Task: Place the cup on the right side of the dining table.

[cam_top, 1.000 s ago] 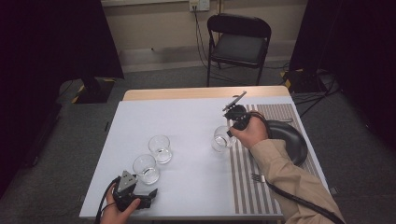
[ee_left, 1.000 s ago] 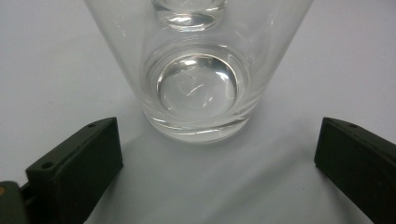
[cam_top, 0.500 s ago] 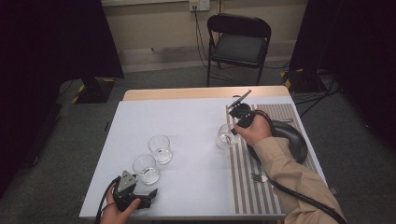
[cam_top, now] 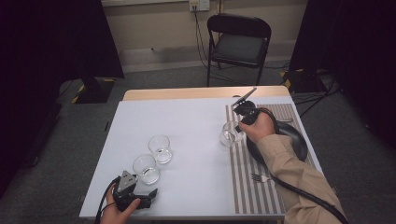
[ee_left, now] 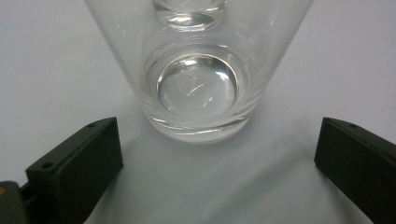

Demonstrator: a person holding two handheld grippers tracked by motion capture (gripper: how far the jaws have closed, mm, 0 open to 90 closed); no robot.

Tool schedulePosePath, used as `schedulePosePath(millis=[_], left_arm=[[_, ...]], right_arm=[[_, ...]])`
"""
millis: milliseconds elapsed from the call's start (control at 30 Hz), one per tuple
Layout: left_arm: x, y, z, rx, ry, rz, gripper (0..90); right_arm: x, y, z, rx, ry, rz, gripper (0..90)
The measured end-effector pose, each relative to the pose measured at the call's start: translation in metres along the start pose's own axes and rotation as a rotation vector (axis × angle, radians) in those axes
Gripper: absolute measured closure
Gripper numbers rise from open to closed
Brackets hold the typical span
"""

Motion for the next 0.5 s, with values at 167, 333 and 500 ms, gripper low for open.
schedulePosePath(millis=[167,333,500], left_arm=[[0.000,0.000,0.000,0.001,0.000,0.002,0.1],[0.000,0.000,0.000,0.000,0.001,0.002,0.0],[0.000,0.000,0.000,0.000,0.001,0.002,0.1]], right_arm=[[-0.001,0.000,-0.006,0.009,0.012,0.004,86.1],[-0.001,0.001,-0.012,0.015,0.022,0.004,86.1],[0.001,0.003,-0.016,0.019,0.024,0.006,86.1]])
Point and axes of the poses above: each handheld gripper's, and its own axes: x roughly forward along the jaws, y roughly out of its underside, z roughly to its left, the point moved 2 cm from there along x, roughly forward along the jaws, and after that the axes turned 9 degrees about -z, right-handed, at the moved point
